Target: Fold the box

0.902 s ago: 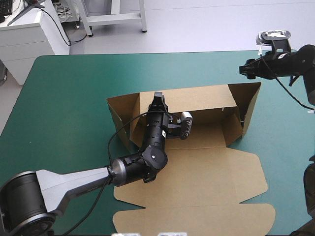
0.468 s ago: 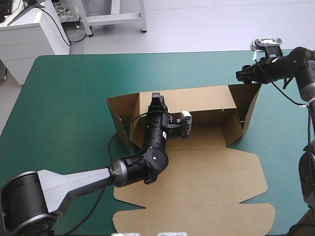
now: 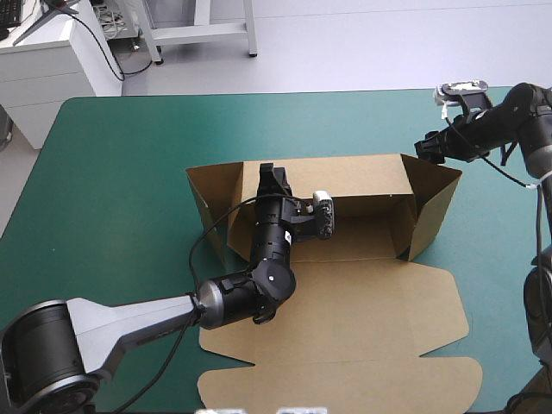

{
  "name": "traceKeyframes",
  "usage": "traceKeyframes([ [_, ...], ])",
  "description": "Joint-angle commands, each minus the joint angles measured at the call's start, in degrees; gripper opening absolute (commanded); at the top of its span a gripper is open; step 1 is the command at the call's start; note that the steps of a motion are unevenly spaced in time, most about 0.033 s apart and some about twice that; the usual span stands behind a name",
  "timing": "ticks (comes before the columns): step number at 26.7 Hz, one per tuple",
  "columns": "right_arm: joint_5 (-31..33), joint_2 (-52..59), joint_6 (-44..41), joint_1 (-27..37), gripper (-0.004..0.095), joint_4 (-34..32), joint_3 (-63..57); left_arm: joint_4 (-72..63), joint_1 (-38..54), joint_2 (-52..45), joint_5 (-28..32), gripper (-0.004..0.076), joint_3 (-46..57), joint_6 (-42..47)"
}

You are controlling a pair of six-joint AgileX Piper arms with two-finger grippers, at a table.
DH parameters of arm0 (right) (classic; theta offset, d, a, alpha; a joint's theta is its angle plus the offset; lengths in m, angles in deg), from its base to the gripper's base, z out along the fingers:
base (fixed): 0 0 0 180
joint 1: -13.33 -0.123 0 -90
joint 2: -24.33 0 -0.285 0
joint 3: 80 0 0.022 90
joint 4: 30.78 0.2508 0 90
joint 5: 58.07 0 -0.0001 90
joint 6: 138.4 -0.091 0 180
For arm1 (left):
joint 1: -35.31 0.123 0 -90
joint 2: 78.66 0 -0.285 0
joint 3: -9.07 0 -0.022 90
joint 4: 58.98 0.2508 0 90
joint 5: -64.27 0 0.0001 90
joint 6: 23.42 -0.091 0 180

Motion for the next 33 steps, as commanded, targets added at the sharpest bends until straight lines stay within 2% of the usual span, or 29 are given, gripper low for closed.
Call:
traceKeyframes([
  [1, 1.73, 2.76, 1.15, 0.32, 0.0603, 1.15, 1.47, -0.86, -0.28, -1.73, -2.52, -0.0008, -0.94, 1.52],
  [6, 2.88, 4.86, 2.72, 0.43, 0.0603, 2.82, -3.79, -0.86, -0.28, -1.73, -2.16, -0.0008, -0.94, 1.52],
  [12, -5.74, 12.85, 7.67, 0.44, 0.0596, 10.89, -18.31, -0.86, -0.28, -1.73, -2.04, -0.0008, -0.94, 1.52],
  [16, -11.37, 18.30, 8.07, 0.44, 0.0573, 11.32, -25.15, -0.86, -0.28, -1.73, -1.79, -0.0008, -0.94, 1.52],
  [23, -15.83, 25.90, 10.87, 0.44, 0.0534, 11.69, -34.40, -0.86, -0.28, -1.73, -1.58, -0.0008, -0.94, 1.52],
  [29, -16.23, 29.82, 17.83, 0.44, 0.0509, 13.24, -39.94, -0.86, -0.28, -1.73, -0.80, -0.0008, -0.94, 1.52],
  [33, -16.74, 28.91, 28.84, 0.44, 0.0509, 20.33, -39.94, -0.86, -0.28, -1.73, -0.39, -0.0008, -0.94, 1.52],
])
